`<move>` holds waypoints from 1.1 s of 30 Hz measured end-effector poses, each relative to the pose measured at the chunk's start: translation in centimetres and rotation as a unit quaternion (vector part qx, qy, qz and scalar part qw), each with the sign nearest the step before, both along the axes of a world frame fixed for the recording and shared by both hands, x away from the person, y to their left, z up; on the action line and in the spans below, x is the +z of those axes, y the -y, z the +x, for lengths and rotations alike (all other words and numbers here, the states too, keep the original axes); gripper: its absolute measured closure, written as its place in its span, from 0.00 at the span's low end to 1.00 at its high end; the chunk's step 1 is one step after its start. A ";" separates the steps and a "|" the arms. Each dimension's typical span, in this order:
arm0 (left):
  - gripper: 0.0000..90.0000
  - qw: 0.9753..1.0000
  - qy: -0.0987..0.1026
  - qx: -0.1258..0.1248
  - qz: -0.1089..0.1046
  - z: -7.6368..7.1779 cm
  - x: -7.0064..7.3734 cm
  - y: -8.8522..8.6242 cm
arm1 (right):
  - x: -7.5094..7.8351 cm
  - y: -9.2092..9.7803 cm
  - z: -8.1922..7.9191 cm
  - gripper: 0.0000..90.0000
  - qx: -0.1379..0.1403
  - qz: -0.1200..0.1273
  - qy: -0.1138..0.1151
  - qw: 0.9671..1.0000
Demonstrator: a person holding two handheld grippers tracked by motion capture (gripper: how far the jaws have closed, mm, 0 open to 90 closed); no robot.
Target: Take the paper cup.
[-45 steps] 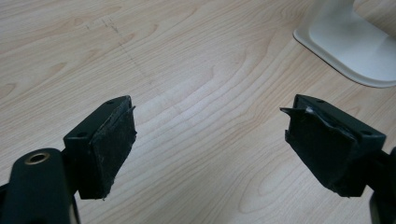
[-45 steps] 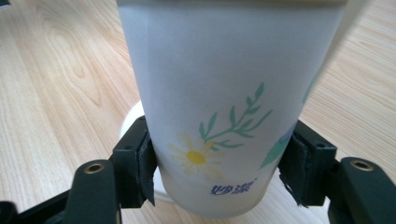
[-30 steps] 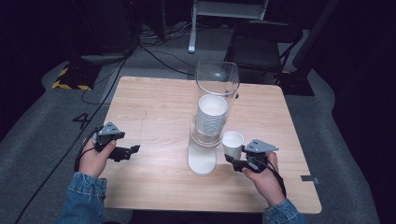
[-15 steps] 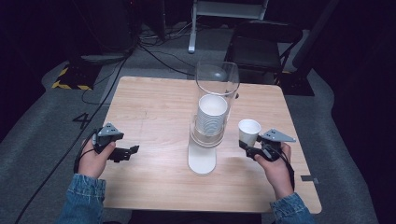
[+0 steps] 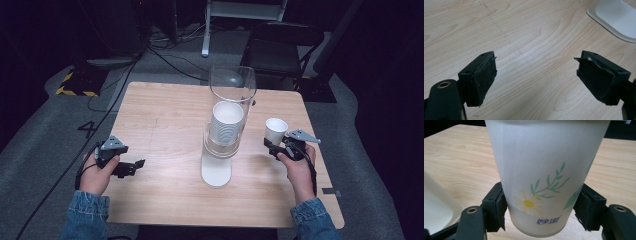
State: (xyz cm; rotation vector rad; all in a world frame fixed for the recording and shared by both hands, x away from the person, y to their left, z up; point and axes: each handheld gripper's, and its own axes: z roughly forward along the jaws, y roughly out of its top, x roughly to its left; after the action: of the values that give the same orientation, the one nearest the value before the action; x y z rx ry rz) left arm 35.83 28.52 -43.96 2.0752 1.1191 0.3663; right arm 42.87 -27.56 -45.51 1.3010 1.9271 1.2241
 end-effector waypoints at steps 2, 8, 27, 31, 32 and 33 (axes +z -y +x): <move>0.17 1.000 0.000 0.001 0.002 -0.1 -0.1 -0.1 | -0.4 0.2 0.6 0.38 -0.003 -0.005 -0.005 1.000; 0.17 1.000 -0.005 0.002 0.003 -0.3 -0.2 -0.2 | -1.4 0.7 1.8 0.38 -0.002 -0.023 -0.033 0.999; 0.17 1.000 -0.005 0.000 0.003 -0.2 -0.2 -0.1 | -3.8 1.4 2.8 0.37 -0.016 -0.058 -0.082 0.995; 0.17 1.000 -0.004 0.002 0.001 -0.2 -0.2 -0.1 | -4.0 1.3 2.8 0.37 -0.014 -0.058 -0.089 0.994; 0.17 1.000 -0.004 0.002 0.001 -0.2 -0.2 -0.1 | -4.0 1.3 2.7 0.37 -0.014 -0.059 -0.093 0.994; 0.17 1.000 -0.006 0.001 0.002 -0.2 -0.2 -0.1 | -4.1 1.3 2.7 0.37 -0.013 -0.060 -0.095 0.994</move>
State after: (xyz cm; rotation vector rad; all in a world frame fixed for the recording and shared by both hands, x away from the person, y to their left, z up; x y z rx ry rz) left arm 35.66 28.65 -44.17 2.0831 1.1273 0.3582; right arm 45.58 -28.90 -49.59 1.4169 2.0742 0.9866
